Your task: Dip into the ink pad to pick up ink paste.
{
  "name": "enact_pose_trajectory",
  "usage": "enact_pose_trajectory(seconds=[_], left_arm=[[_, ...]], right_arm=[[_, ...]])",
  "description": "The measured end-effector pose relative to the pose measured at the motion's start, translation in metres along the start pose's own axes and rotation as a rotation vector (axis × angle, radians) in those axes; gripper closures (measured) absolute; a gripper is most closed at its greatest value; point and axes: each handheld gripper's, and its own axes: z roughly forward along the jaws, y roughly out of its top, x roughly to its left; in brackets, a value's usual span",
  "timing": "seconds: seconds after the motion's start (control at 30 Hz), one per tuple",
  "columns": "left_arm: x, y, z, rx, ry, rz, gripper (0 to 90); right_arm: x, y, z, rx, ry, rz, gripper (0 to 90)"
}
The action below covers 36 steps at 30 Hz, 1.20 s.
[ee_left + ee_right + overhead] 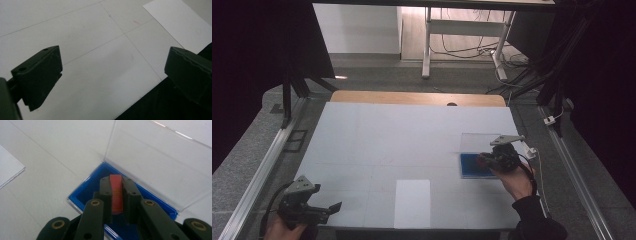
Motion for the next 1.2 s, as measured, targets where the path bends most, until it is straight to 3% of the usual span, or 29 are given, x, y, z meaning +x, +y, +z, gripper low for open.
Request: enact_pose_trajectory(seconds=[0.4,0.73,1.03,1.2], left_arm=[[0.001,0.0,0.0,0.001,-0.007,-0.003,2.0],[0.0,0.0,0.001,0.003,-0.004,-0.001,2.2],[0.0,0.0,0.0,0.004,-0.004,0.002,2.2],[0.0,0.0,0.001,0.007,-0.003,0.01,2.2]], right_arm=[[0.007,0.001,0.013,0.014,0.02,-0.02,79.7],[0.014,0.0,0.027,0.066,0.042,-0.042,79.7],[0.014,-0.002,0.029,0.063,0.026,-0.03,80.1],[0.021,0.0,0.03,0.071,-0.004,-0.053,80.2]])
